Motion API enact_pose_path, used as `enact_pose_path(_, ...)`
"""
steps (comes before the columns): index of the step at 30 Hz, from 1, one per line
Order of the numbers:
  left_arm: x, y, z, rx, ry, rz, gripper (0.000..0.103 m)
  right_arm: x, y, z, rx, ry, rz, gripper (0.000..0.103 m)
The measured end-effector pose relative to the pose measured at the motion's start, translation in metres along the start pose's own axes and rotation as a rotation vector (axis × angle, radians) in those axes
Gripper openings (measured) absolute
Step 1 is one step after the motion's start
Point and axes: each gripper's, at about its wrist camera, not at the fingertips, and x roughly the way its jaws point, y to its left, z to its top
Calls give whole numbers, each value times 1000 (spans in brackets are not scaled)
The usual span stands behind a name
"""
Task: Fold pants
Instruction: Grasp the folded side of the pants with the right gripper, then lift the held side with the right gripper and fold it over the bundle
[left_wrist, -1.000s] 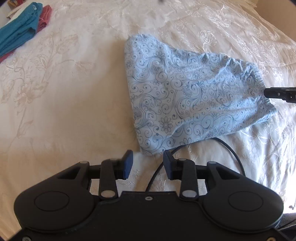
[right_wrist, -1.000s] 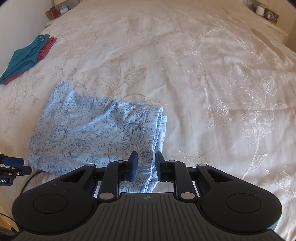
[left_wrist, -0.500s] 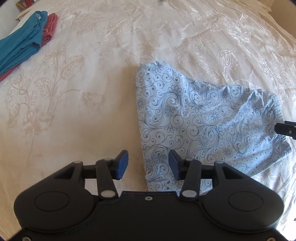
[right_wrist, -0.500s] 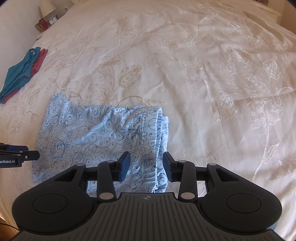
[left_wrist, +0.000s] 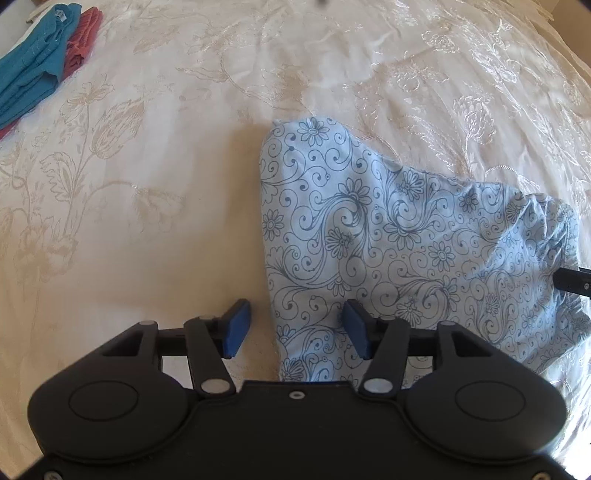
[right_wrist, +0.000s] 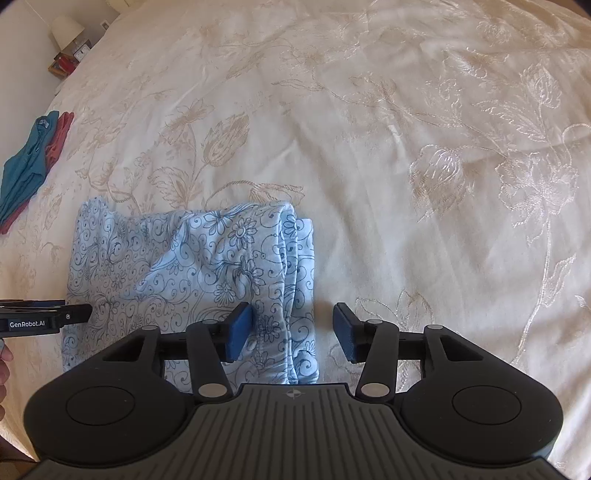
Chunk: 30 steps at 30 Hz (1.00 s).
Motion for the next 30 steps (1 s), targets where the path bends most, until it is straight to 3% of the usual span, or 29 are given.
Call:
enact_pose_path(11,13,2,8,2,-5,-28,67,20,-10,9,39,26,87,54)
enact_pose_path(17,19,1,13,32,-22,-43,68,32,-13,15,48,24,197,56)
enact_pose_path(20,21,0,17,43,-36,-50,67,35,-13,18,68,21,228,48)
enact_pose_path(21,22,0,18,44,-40,-50,67,36,-12,19,72,24,231,35)
enact_pose_path(22,21,-1,18,47,-46,-54,64,35,-10,20,70,27,232,21)
enact_pose_path(24,18,-3,20,54,-56,-94,47,30,-3,19,40,18,215,17)
enact_pose_path(25,16,-6,20,57,-55,-104,29,27,2,19,24,14,198,16)
enact_pose_path(30,-1,-26,16,118,-113,-15,15,1,18,19,-14,-27,160,15)
